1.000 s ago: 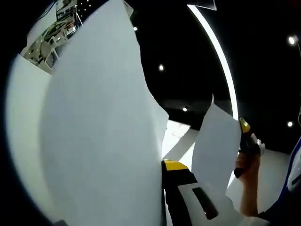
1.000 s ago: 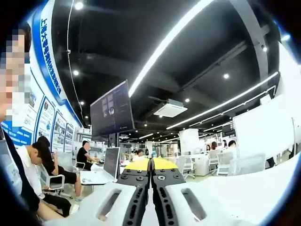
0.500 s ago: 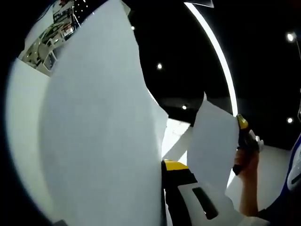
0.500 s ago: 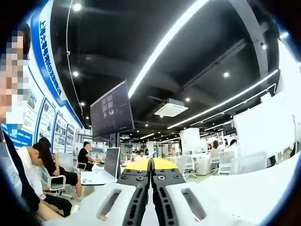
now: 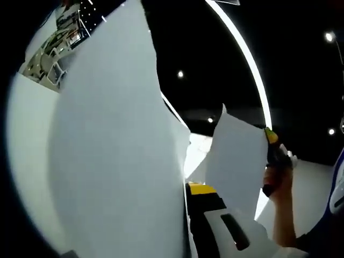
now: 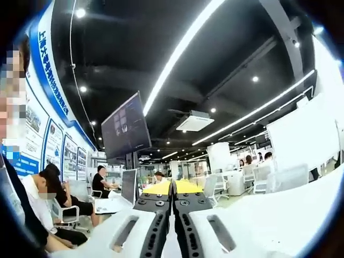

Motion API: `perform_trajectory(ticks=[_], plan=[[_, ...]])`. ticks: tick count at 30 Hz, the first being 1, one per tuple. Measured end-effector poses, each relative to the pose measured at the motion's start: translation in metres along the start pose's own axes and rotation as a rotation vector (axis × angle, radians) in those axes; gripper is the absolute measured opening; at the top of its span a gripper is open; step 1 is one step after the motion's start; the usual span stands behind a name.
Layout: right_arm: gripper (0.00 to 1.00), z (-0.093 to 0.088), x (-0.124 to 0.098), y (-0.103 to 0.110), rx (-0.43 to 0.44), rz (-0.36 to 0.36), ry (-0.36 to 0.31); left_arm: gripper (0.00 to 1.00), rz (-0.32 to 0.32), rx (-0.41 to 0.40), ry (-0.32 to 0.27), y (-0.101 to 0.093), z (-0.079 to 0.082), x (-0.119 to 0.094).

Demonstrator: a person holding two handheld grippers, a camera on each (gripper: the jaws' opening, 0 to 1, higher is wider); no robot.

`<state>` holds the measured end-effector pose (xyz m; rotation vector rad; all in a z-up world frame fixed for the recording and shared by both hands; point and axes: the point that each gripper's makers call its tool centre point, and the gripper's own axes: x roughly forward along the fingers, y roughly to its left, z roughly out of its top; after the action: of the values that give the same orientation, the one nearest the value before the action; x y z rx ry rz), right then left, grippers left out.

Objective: Organize the stack of printing papers by aligning and flattening the scattered papers on the table

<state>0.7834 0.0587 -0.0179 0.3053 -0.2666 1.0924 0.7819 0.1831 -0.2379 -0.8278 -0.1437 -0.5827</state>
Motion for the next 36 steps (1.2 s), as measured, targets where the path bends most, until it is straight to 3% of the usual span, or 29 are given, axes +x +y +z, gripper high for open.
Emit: perform_trajectory(ticks=[23, 36], plan=[[0.00, -0.039, 0.006, -0.041, 0.130, -0.008, 0.035, 0.11, -0.021, 0.030, 0.025, -0.005, -0.004, 0.002], [0.00, -0.058, 0.010, -0.038, 0.221, 0.075, 0.029, 0.15, -0.033, 0.026, 0.022, -0.007, -0.005, 0.003]])
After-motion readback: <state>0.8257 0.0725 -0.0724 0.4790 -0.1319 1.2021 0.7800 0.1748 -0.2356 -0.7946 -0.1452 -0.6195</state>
